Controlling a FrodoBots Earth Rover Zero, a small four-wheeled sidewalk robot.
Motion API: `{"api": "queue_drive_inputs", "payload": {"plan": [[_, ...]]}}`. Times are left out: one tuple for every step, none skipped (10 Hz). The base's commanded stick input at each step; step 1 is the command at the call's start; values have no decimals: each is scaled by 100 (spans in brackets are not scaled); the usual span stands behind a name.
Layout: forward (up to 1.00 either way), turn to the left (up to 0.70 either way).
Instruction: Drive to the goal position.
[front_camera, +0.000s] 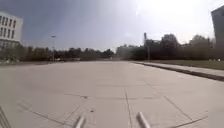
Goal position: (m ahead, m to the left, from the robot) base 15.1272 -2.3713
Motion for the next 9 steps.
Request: {"api": "queue_drive_inputs", "payload": {"plan": [[100,0],[100,0],[100,0],[100,0],[100,0],[100,0],[100,0],[100,0],[100,0]]}}
